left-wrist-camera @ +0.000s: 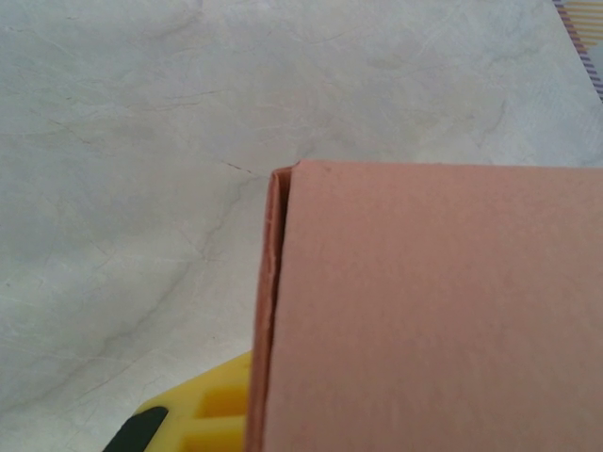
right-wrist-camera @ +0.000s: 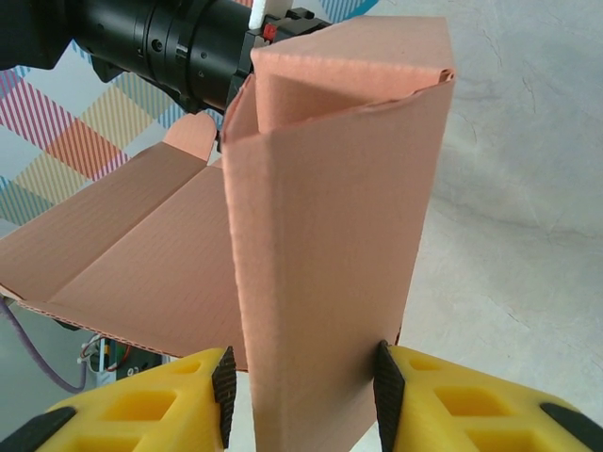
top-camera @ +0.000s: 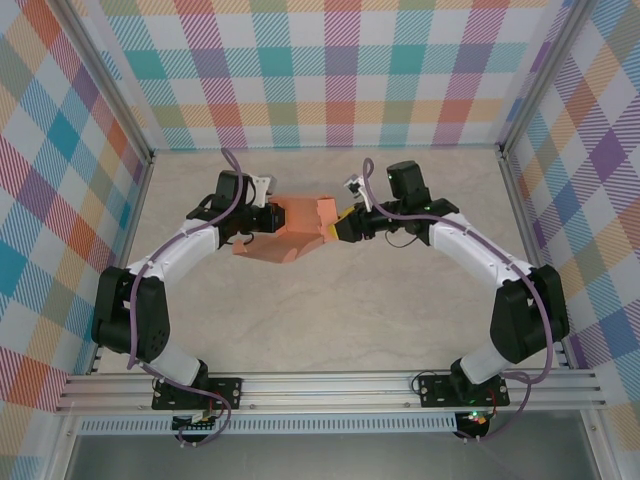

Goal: Fold the paper box

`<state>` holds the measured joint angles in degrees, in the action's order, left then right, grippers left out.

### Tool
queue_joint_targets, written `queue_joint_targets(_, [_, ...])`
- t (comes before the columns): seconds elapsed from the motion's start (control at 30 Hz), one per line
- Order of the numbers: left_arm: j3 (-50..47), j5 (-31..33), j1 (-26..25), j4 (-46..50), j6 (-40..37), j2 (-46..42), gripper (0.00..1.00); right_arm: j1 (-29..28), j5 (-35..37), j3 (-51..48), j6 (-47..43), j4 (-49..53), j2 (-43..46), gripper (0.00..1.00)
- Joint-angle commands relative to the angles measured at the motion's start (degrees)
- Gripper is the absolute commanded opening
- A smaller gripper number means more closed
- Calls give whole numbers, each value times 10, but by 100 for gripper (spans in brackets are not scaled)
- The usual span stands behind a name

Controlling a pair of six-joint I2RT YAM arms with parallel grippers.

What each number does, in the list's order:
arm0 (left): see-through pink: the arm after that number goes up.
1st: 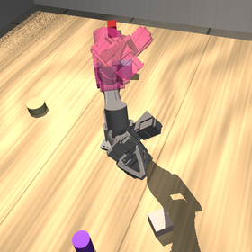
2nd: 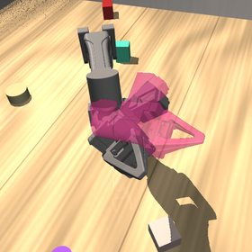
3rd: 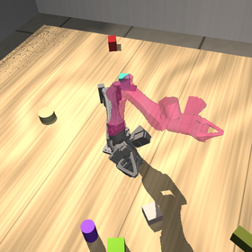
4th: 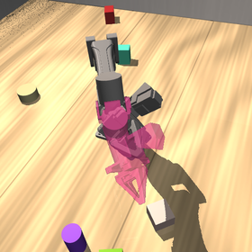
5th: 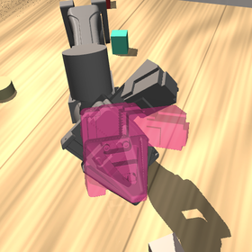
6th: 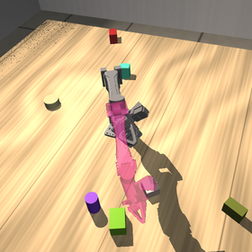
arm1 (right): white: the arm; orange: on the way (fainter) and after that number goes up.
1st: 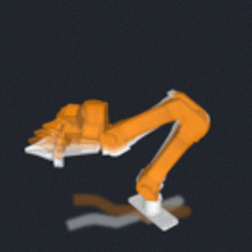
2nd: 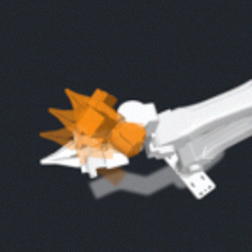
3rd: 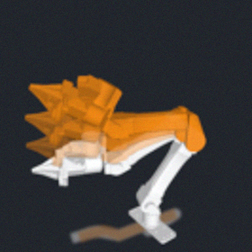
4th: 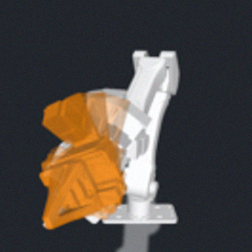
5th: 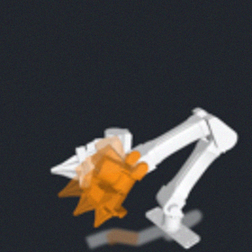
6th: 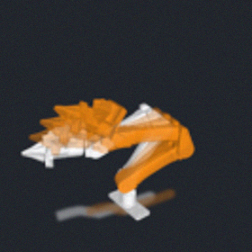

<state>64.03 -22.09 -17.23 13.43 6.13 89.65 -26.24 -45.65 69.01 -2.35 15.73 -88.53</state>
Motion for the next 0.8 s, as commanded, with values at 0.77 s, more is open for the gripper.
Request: queue_joint_targets(0.77, [30,-20,6,-9,-38,-22,0,164,113,-152,172,-209,143,67])
